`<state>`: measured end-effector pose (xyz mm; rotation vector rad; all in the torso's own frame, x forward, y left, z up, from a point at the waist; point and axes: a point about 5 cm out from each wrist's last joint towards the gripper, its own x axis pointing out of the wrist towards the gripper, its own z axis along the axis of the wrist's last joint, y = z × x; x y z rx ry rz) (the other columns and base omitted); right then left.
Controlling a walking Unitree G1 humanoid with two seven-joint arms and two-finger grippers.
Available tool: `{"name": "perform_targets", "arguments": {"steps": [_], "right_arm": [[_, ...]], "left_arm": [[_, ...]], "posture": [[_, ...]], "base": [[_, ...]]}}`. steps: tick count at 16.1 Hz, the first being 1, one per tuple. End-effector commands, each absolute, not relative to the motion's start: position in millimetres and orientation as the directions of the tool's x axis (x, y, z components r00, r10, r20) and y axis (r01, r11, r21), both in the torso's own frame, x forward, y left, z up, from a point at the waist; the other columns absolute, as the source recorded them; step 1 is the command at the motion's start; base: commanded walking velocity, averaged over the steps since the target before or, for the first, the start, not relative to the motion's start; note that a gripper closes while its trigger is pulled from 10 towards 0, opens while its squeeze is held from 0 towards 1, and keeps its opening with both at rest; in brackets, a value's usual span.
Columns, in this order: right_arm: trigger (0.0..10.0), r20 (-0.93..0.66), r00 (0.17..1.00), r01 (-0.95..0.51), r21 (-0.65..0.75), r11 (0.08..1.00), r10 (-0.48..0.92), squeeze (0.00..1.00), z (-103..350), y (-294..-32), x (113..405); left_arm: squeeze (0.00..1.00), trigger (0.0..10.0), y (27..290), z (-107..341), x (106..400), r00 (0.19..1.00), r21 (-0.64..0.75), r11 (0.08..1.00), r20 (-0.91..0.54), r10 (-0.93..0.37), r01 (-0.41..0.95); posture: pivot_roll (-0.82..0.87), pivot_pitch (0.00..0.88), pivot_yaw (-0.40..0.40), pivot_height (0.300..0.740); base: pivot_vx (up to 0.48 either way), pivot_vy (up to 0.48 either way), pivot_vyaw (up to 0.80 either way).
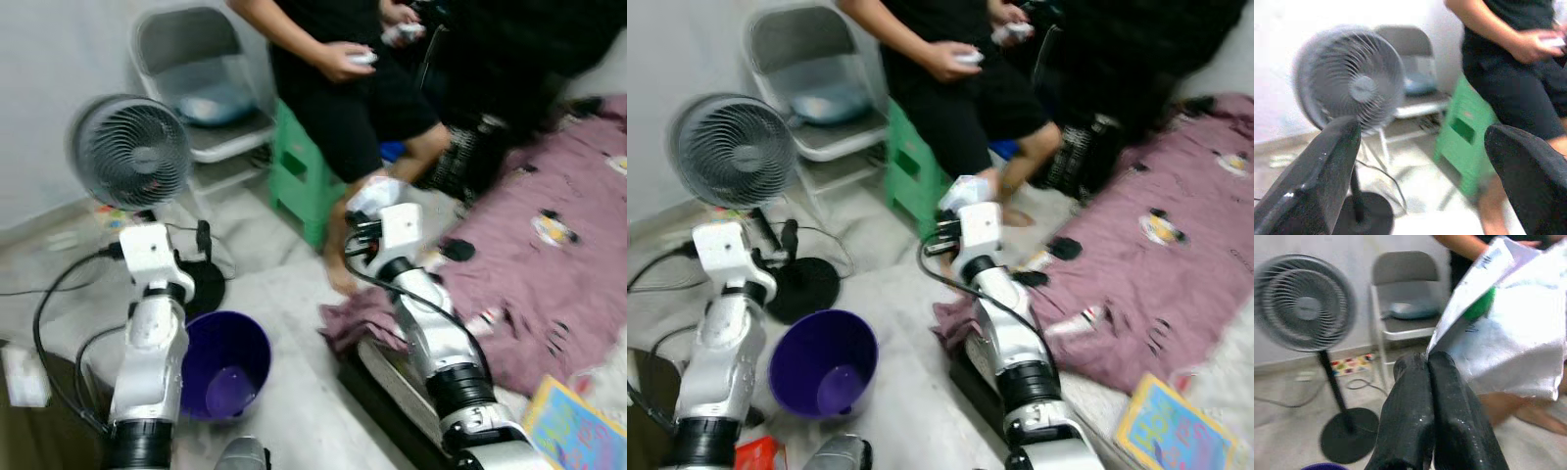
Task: Clean up the room
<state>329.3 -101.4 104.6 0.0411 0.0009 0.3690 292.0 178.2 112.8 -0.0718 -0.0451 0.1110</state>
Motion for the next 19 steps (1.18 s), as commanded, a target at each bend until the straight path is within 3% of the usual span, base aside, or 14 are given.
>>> {"name": "perform_targets", "arguments": {"steps": [1,5,10,19], "right_arm": [[10.0,0.026,0.936,-0.351,0.033,0.936,0.350,0.00,111.7,-105.2,333.8],[10.0,0.057,0.928,-0.370,0.037,0.928,0.368,0.00,123.4,-97.2,339.6],[10.0,0.049,0.918,-0.396,0.053,0.917,0.394,0.00,120.4,-87.6,338.2],[10.0,0.019,0.925,-0.380,0.069,0.923,0.379,0.00,107.7,-88.6,329.6]], "left_arm": [[0.00,10.0,176.3,119.2,294.4,0.992,-0.061,0.993,0.063,0.109,-0.106],[0.00,10.0,177.6,129.9,292.7,0.988,-0.031,0.993,0.100,0.115,-0.113],[0.00,10.0,177.6,113.3,284.7,0.993,-0.044,0.993,0.041,0.111,-0.110],[0.00,10.0,176.8,107.5,280.4,0.999,-0.031,0.999,0.012,0.034,-0.034]], "posture": [[0.08,0.000,-0.013,0.740],[0.10,0.012,-0.032,0.740],[0.09,0.000,-0.031,0.740],[0.06,0.000,-0.016,0.740]], "base": [[0.000,0.000,0.80],[0.000,0.000,0.80],[0.000,0.000,0.80],[0.000,0.000,0.77]]}}
